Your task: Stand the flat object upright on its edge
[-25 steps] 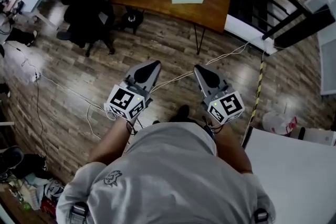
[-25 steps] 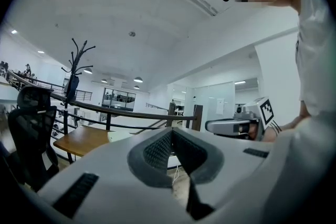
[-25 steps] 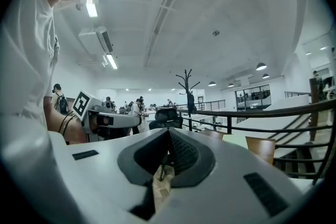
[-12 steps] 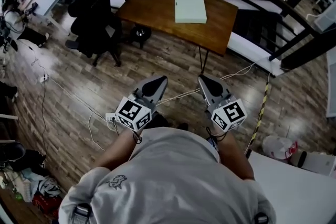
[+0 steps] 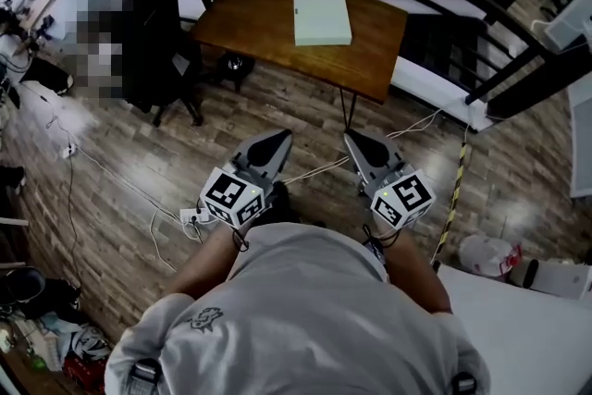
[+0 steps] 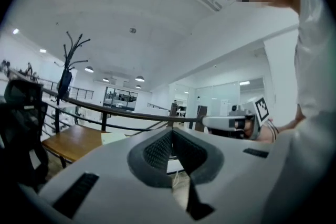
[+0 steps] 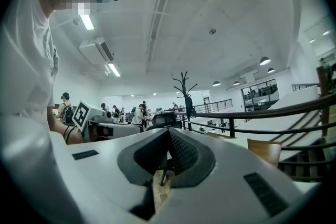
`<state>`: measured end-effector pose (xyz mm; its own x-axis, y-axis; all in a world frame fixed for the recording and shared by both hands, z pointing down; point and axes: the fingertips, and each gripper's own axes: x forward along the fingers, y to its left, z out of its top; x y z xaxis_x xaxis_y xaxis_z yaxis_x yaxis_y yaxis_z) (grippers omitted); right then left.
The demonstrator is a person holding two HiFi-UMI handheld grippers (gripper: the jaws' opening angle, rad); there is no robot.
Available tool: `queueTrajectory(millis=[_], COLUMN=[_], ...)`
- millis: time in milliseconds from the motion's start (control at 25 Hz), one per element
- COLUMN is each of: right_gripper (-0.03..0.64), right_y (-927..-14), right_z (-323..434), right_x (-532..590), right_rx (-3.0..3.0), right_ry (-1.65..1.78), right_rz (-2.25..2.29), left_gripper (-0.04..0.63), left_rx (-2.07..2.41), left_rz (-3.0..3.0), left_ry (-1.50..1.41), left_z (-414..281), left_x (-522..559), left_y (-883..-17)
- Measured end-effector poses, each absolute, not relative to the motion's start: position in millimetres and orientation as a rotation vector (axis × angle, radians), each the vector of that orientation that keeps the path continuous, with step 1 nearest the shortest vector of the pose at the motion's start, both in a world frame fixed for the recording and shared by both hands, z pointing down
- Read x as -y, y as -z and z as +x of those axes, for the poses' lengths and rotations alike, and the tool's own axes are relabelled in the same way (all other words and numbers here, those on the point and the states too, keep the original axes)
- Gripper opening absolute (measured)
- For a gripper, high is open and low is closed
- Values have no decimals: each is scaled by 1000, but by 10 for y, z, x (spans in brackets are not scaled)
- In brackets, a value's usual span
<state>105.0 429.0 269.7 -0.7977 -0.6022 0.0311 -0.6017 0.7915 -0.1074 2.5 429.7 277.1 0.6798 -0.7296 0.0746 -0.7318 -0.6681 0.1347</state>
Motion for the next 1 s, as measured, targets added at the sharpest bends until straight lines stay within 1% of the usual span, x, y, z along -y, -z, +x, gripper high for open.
queueTrajectory(millis=[80,400,560,1000], right_gripper=[32,33,32,33], right_y=[-2710,-2783,-2828,-2724], right_z=[1047,935,729,149], right_x=[-4208,-3771,-3425,-2652], right_rx=[-2961,-2956,-2967,-2914], right_ry=[194,209,181,185], right_rz=[-1007,-1066,-1119,-1227], left_gripper=[14,14,14,14], left_rx=[1180,1189,1159,1098], left_rz=[2704,2763,2761,2846], left_ry=[18,-59,-30,-58], left_z=[-15,-159,-376,-1011], left_x=[-4169,-3699,-3341,-2508], left_y=[-2792,-2878,-2855,-2581])
